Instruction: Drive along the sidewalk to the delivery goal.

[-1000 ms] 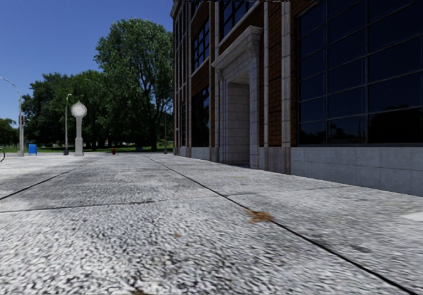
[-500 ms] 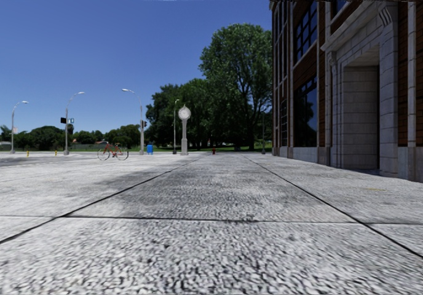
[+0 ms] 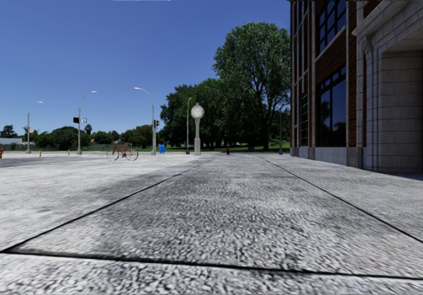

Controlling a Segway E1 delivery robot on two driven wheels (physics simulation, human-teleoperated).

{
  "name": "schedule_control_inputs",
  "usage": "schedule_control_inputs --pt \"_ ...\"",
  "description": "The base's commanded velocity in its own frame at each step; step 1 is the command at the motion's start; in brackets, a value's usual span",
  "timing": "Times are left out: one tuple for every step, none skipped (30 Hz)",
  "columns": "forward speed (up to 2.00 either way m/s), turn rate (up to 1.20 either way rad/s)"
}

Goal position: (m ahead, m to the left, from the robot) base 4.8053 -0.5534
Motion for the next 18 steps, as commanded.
schedule_control_inputs --pt "2.00 0.53" --pt "2.00 0.53" --pt "2.00 0.72" --pt "2.00 0.77" --pt "2.00 0.00" --pt "1.99 0.00" --pt "1.99 0.00" --pt "1.99 0.00" --pt "2.00 0.00" --pt "2.00 0.00" --pt "2.00 0.00" --pt "2.00 0.00" --pt "2.00 0.00" --pt "2.00 0.00" --pt "2.00 0.00" --pt "2.00 0.00" --pt "2.00 0.00" --pt "2.00 0.00"
